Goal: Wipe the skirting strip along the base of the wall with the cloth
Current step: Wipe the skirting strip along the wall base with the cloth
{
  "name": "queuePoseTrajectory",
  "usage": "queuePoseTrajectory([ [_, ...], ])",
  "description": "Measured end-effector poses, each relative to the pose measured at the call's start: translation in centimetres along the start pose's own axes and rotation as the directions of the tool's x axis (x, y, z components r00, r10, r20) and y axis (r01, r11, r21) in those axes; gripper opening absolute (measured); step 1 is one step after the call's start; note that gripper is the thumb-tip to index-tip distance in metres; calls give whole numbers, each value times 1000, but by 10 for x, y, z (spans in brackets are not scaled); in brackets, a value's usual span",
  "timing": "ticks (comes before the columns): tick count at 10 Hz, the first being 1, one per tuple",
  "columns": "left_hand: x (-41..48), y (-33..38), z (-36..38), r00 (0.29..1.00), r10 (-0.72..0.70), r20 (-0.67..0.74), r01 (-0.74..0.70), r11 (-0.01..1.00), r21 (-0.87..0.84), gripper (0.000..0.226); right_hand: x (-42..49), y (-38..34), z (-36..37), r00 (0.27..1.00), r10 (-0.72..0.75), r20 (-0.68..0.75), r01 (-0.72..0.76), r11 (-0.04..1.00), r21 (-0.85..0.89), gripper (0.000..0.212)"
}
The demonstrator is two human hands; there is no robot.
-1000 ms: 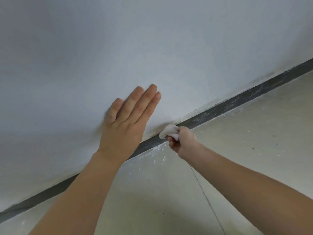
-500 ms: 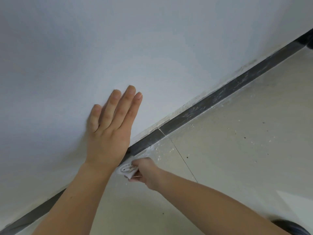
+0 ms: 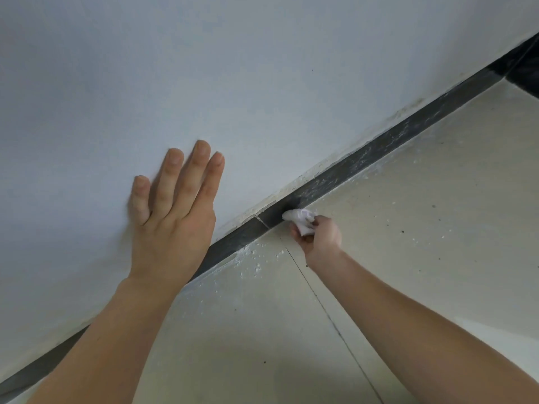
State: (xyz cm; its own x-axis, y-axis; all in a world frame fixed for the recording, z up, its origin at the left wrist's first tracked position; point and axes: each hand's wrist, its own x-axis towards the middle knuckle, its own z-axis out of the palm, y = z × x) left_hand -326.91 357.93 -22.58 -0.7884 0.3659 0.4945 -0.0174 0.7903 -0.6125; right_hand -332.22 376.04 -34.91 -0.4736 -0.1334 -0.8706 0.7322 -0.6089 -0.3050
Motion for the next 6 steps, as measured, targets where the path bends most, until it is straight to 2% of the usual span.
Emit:
queuePoseTrajectory([
  [1, -1, 3, 1, 1000, -9, -9, 9, 1000, -3, 80, 0, 34, 3, 988, 121, 100, -101, 978, -180, 22],
  [2, 0, 2, 1, 1000, 5, -11, -5, 1000, -18, 81, 1, 49, 17, 964, 215, 159, -175, 956, -234, 14],
  [4, 0, 1, 1, 1000, 18, 5, -18, 1000, 5, 74, 23, -20, 17, 991, 0, 131, 49, 928, -369, 22],
  [5, 1, 4, 1, 1000, -14, 18, 14, 1000, -19, 72, 31, -50, 1, 994, -90, 68, 104, 965, -243, 21],
  [6, 1, 6, 1, 999, -32, 17, 33, 999, -27, 71, 8, -70, -7, 978, -203, -38, 179, 924, -336, 11],
])
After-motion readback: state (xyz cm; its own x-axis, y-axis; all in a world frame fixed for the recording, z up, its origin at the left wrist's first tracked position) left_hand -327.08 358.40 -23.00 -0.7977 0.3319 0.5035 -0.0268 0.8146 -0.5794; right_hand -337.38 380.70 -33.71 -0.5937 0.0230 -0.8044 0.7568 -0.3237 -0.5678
